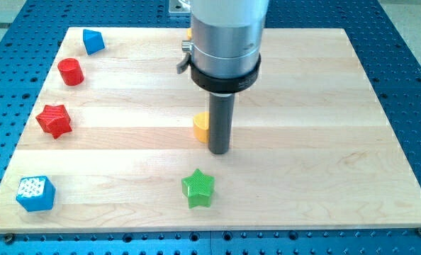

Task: Move heart towards red star

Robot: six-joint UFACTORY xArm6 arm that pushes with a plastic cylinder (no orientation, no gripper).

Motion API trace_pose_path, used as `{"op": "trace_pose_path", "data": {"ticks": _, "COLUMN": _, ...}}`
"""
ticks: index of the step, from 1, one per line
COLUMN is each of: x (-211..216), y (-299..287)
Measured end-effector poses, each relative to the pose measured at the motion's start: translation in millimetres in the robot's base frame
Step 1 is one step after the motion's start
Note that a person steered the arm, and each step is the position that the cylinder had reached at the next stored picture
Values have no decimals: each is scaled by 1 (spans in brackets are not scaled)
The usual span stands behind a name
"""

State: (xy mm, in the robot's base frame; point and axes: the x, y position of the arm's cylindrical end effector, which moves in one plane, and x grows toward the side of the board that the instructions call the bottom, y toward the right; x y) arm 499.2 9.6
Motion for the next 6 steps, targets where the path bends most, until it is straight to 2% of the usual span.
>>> {"op": "trace_pose_path", "data": {"ticks": 1, "x": -22, "y": 26}}
{"op": "trace_pose_path", "data": {"ticks": 2, "x": -32, "y": -9}}
{"op": "trace_pose_path", "data": {"ticks": 4, "x": -33, "y": -154}}
{"op": "trace_pose_path", "data": {"ticks": 6, "x": -33, "y": -176}}
